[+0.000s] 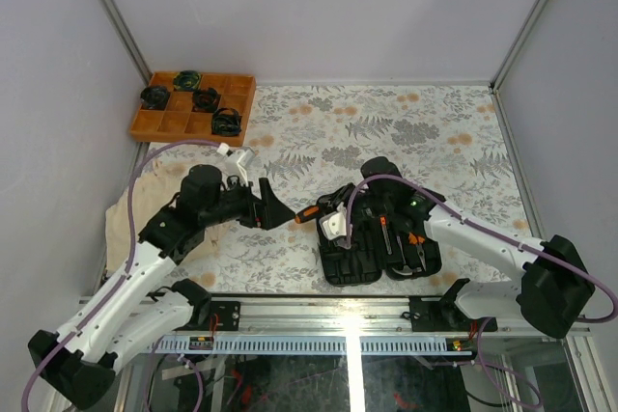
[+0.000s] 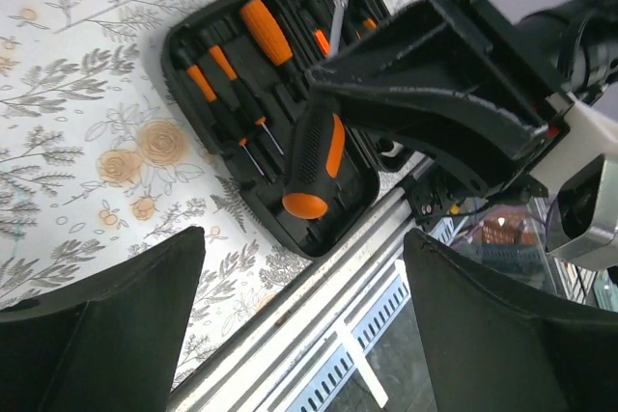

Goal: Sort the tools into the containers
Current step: Pick up the screwdriver from the center of the board.

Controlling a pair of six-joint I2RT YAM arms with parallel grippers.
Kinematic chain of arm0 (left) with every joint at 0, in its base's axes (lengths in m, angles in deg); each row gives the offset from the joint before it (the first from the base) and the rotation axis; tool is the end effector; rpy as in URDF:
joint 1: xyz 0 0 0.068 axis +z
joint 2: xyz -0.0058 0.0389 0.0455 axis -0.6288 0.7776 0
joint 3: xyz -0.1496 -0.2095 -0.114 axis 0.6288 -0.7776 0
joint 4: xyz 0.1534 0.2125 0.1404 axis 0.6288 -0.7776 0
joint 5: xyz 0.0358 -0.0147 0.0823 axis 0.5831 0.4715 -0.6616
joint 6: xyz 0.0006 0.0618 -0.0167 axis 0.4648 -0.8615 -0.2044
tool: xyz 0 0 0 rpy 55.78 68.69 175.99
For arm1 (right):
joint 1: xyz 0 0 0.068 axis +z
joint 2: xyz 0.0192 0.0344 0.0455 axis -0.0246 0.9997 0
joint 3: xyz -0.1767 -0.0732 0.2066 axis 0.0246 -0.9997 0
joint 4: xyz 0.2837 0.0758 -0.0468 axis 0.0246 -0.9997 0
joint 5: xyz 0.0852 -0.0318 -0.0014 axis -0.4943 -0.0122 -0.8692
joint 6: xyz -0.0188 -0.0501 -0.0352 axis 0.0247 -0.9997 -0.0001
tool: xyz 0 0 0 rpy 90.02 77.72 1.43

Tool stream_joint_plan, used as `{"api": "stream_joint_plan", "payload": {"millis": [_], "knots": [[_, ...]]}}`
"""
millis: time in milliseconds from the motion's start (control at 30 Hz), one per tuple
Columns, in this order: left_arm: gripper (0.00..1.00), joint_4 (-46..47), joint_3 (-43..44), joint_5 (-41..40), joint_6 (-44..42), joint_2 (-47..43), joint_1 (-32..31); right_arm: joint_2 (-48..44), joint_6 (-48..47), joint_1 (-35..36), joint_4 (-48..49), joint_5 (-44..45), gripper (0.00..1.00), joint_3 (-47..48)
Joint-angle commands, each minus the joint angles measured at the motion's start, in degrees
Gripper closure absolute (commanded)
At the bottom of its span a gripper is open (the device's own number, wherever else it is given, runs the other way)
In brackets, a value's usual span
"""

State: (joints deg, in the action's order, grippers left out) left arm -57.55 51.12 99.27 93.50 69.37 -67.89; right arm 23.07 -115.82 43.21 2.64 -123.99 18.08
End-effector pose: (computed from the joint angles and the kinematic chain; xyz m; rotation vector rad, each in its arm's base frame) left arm 0.1786 -0.1228 0.3052 0.3066 2.1480 -1.0470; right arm 0.2046 0.2409 0.2410 -1.9027 0.7348 0.3129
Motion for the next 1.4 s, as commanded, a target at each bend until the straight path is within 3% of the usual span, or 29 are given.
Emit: {"api": "stream_joint_plan", "payload": {"millis": [0,533,1067,1367], "knots": [[0.19,4.37,2.22,-2.10,-0.27,1.41,-4.16,-1.55,-6.44,0.32,-1.22,-1.42,1.00,4.02],[0.22,7.00,2.64,-4.46,0.00,6.05,-12.88,-1.33,-12.91,0.30,-5.99,-1.73,1.00,6.98],[0.26,10.02,2.60,-5.93,0.70,10.43,-14.54,-3.04,-14.49,0.33,-9.65,-8.60,1.00,8.32],[0.49,12.15,2.73,-5.76,1.59,13.02,-15.33,-2.11,-14.46,0.29,-9.11,-9.22,0.98,8.63]]}}
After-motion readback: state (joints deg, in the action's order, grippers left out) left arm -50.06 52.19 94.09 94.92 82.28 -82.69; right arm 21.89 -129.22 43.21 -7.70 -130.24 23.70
